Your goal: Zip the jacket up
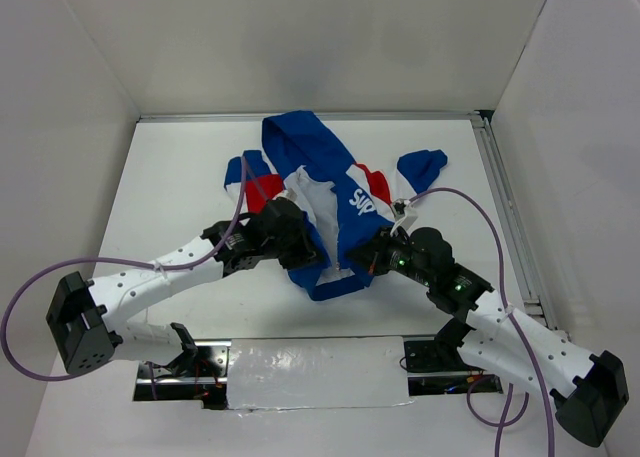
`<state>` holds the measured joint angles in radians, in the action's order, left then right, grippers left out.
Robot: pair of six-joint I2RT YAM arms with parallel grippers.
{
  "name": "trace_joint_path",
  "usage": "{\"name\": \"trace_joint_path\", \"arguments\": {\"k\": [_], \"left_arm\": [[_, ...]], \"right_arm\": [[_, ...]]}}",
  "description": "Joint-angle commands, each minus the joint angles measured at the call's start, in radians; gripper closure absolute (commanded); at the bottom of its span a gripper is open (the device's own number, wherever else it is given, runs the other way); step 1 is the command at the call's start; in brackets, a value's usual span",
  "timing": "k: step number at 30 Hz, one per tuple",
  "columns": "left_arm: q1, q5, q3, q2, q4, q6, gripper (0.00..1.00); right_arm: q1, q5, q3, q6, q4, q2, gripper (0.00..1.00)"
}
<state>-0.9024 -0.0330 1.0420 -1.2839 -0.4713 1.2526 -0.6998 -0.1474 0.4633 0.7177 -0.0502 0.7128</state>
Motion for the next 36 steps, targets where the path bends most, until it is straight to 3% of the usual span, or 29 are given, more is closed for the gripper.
{"name": "trace_joint_path", "arguments": {"k": [1, 36], "left_arm": [[-0.007, -0.024, 0.053, -0.011, 0.017, 0.042, 1.00], [-0.033, -0.027, 0.029, -0.025, 0.059, 0.056, 1.00]], "right_arm": [[-0.004, -0.015, -0.011, 0.009, 0.095, -0.006, 1.00], [-0.006, -0.009, -0.003, 0.060, 0.138, 0.037, 1.00]]}}
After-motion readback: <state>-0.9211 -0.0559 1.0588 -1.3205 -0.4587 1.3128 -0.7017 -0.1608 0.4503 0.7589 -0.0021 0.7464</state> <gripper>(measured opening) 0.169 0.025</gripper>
